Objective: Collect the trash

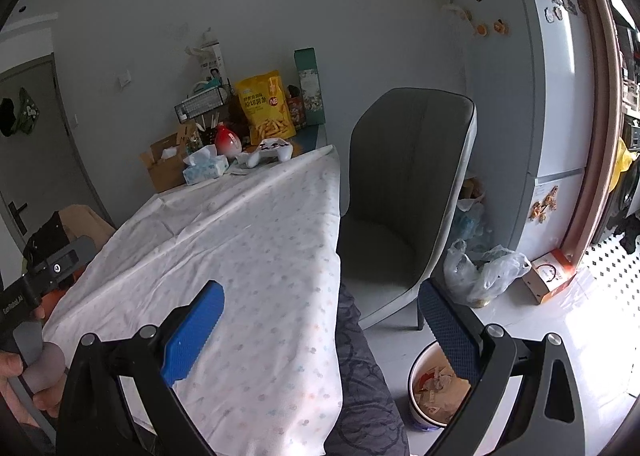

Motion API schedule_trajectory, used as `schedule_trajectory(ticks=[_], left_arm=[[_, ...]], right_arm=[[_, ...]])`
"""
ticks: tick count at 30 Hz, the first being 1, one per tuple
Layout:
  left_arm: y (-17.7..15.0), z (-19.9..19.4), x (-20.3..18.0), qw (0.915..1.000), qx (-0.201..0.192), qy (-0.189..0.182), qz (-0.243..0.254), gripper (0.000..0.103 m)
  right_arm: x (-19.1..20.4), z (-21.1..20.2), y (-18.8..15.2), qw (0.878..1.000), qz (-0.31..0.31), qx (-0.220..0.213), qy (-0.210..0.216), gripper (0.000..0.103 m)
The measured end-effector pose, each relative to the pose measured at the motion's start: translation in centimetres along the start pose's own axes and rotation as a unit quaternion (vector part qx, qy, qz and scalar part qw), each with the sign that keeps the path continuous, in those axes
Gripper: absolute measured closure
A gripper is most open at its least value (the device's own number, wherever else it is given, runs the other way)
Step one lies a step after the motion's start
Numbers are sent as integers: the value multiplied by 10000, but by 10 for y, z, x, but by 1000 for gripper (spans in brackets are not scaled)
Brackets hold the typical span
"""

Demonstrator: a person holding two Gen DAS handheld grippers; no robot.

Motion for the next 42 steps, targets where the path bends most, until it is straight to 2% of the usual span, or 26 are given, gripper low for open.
schedule_trajectory(ticks=[42], left_arm=[[-5,2,3,10000,50,21,9,6]], right_arm=[[1,4,-3,10000,-7,33,7,8]])
Point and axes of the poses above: each gripper's, at about its wrist camera, not at the fingertips, and z roughly the way its jaws point, x to its left, y to its top, the point moved 6 cm from there along z, roughly the way its jaws point, and after that the axes turned 8 degrees about y, right-handed, at the moved point
